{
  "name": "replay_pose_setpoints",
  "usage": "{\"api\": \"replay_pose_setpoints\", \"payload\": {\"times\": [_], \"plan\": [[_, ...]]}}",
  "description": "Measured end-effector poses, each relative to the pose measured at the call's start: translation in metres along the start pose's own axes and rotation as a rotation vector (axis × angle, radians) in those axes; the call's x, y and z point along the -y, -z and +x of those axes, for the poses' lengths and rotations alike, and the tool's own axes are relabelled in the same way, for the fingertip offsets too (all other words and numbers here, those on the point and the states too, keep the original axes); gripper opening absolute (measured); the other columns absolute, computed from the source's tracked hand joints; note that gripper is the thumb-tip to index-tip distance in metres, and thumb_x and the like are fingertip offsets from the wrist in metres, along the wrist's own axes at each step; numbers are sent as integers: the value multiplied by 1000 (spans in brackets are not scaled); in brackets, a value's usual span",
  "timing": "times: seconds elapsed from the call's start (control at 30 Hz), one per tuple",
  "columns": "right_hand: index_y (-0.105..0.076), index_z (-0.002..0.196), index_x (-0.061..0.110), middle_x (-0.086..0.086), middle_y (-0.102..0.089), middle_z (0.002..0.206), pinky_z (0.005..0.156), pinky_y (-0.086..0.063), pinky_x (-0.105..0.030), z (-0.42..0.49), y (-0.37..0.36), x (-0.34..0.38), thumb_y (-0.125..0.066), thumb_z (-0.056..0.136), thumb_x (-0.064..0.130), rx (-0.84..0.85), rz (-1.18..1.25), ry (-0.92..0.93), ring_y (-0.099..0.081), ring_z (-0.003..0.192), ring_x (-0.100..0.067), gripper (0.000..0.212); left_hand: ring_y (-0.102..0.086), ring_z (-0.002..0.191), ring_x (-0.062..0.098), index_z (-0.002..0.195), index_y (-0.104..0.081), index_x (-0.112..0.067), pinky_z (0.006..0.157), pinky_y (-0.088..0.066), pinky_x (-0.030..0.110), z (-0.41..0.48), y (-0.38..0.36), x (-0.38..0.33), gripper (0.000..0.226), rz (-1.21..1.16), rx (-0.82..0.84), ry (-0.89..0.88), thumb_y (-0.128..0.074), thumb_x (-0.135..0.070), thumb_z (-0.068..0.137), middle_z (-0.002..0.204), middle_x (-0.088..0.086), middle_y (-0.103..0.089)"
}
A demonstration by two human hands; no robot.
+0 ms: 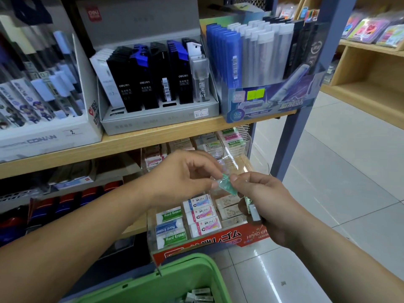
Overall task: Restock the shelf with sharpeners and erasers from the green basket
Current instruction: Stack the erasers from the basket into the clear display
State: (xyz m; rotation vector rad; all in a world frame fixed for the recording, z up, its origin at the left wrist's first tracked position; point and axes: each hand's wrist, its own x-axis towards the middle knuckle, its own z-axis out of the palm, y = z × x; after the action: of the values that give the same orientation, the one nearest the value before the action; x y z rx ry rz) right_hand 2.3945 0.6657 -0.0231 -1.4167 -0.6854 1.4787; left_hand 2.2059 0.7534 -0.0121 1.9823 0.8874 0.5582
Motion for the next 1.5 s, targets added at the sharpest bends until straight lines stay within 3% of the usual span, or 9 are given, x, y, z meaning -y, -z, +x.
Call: {"api": "replay_pose_setpoints", "payload": {"times": [0.2,0.4,0.7,0.8,0.97,1.13,1.23,1.37,1.5], "plan": [[-72,106,8,-3,-59,70,39,-33,-22,7,0,1,-72,98,27,-92,116,-12,-52,44,-13,20,-67,89,-4,114,-74,-31,78,-55,17,13,5,12,21,381,-138,14,-74,-25,94,98,-18,-71],[-71,113,6,-3,-55,72,43,-26,-27,11,10,-6,-73,95,25,-124,136,-28,-47,50,-12,27,-65,85,13,108,-78,-21,81,-58,37,48,-8,49,17,614,-292,-5,-76,-28,93,100,-9,-72],[-70,115,11,1,-61,56,41,-34,-25,9,11,-3,-67,99,28,-132,163,-41,-52,44,-12,24,-55,95,12,103,-80,-19,76,-56,37,42,-21,52,19,697,-244,-50,-65,-29,98,106,-9,-51],[-70,112,17,1,-68,60,57,-44,-31,10,9,0,-57,103,32,-114,166,-16,-60,49,-12,22,-59,89,8,117,-76,-21,77,-55,30,21,-33,25,23,426,-267,-119,-68,-29,98,110,-9,-58],[-71,118,15,-16,-78,109,93,-59,-49,13,3,-3,-49,105,37,9,238,-6,-76,103,-32,34,-63,70,7,113,-74,-25,60,-54,26,-12,-64,-19,31,7,-79,8,-84,-33,85,90,-1,-70],[-65,121,13,-17,-78,104,67,-64,-42,11,3,-2,-52,104,19,-20,319,62,-79,88,-32,23,-76,83,27,114,-72,-12,70,-64,35,-13,-62,-15,26,-275,-175,118,-74,0,91,93,9,-77],[-66,123,12,-17,-74,114,87,-63,-49,15,8,-4,-52,99,12,-95,308,59,-78,93,-34,28,-76,81,24,119,-68,-8,69,-62,27,-16,-56,-15,31,-451,-170,198,-71,6,91,96,12,-78],[-69,99,12,-6,-66,67,64,-44,-34,8,8,-2,-58,97,16,-47,190,36,-55,61,-17,11,-76,82,26,114,-65,-6,71,-63,30,-17,-48,-10,32,-520,-213,255,-75,7,86,95,15,-78],[-74,96,8,-6,-59,77,51,-34,-30,7,5,-6,-71,95,23,50,-41,25,-42,52,-14,15,-71,79,24,111,-67,-1,64,-57,28,-18,-35,-6,31,-526,-264,285,-79,4,83,98,21,-76]]}}
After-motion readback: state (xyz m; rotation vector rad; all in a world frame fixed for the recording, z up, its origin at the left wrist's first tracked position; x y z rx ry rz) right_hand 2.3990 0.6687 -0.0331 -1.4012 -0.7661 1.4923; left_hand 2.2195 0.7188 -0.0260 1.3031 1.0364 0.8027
